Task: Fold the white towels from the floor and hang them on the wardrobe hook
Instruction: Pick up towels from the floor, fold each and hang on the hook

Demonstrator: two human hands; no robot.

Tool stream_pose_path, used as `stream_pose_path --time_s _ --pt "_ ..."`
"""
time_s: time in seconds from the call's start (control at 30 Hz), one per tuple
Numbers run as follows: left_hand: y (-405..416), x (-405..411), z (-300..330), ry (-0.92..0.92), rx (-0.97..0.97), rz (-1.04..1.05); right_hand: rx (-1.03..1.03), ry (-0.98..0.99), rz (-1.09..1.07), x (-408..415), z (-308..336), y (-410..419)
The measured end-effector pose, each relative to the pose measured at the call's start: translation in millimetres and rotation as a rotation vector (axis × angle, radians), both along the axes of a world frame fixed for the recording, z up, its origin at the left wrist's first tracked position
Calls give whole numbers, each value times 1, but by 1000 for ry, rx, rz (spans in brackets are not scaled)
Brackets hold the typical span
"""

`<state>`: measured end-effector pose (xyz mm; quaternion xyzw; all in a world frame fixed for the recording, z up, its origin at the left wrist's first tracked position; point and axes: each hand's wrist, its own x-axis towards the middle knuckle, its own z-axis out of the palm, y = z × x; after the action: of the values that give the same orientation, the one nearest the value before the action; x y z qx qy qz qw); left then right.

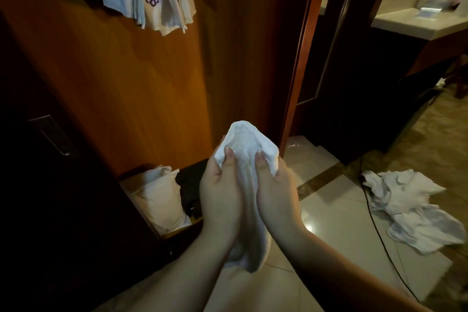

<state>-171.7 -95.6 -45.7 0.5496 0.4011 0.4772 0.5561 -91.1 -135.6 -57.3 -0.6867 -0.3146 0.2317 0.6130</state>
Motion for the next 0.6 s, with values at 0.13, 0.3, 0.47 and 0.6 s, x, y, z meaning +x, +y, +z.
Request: stream_pose_path --time_s 0.13,0.3,0.47,0.6 --pt "-7 -1 0 12 42 -53 -7 24 73 -6 3 4" --pt "-1 -7 1 1 4 -210 38 26 227 0 5 6" --pt "9 -14 9 -13 -49 -352 24 -58 340 8 1 8" --pt "11 -15 16 -15 -136 -433 -8 -94 441 12 2 13"
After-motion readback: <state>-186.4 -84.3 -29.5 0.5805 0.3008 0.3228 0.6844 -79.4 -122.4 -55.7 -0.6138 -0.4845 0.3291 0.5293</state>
